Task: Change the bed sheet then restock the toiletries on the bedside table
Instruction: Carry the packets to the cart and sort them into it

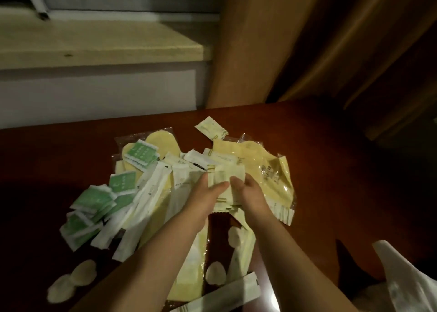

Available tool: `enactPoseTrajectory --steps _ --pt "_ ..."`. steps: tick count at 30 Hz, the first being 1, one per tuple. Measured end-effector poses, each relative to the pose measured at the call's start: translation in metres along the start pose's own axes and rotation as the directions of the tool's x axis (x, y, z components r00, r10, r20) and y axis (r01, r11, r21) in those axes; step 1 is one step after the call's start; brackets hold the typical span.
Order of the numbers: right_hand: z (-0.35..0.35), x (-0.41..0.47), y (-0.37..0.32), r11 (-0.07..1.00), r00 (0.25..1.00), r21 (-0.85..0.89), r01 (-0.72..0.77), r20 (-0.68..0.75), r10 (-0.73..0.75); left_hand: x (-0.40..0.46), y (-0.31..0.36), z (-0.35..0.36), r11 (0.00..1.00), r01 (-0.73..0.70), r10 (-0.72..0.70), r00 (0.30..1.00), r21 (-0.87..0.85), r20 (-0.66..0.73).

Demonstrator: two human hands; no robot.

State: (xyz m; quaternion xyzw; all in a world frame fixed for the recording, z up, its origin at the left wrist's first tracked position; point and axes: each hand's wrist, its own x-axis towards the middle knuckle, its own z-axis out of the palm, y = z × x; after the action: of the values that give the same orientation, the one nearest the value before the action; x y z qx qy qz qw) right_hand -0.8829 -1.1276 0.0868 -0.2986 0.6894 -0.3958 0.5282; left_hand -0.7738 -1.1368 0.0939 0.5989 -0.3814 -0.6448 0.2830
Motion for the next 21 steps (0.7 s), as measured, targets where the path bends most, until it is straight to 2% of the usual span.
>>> enactPoseTrajectory --steps 2,7,11,13,17,21 --pt "0.019 -0.002 -0.003 0.998 0.999 -0.062 0.012 0.054 -0.008 0.003 -0.006 -0.015 0.999 0.03 -0.031 0.998 -0.012 -0.053" --pt "0.051 -0.01 -0.011 0.991 0.99 -0.096 0.094 0.117 -0.083 -0.01 -0.002 -0.052 0.98 0.035 -0.054 0.994 -0.195 -0.095" --pt "0.06 -0.017 -0.016 0.967 0.977 -0.164 0.193 0.118 -0.175 -0.017 -0.006 -0.064 0.979 0.032 -0.056 0.992 -0.203 -0.113" --pt "0.058 -0.008 -0.019 0.958 0.972 -0.167 0.235 0.041 -0.231 -0.018 -0.007 -0.07 0.982 0.013 -0.038 0.99 -0.189 -0.133" --pt "0.046 0.037 -0.023 0.915 0.964 -0.396 0.08 -0.203 -0.172 -0.014 -0.011 -0.087 0.975 -0.038 0.003 0.987 -0.218 -0.16" --pt "0.034 0.071 -0.01 0.81 0.962 -0.583 -0.072 -0.254 -0.097 -0.006 -0.023 -0.098 0.976 -0.064 0.025 0.982 -0.208 -0.187"
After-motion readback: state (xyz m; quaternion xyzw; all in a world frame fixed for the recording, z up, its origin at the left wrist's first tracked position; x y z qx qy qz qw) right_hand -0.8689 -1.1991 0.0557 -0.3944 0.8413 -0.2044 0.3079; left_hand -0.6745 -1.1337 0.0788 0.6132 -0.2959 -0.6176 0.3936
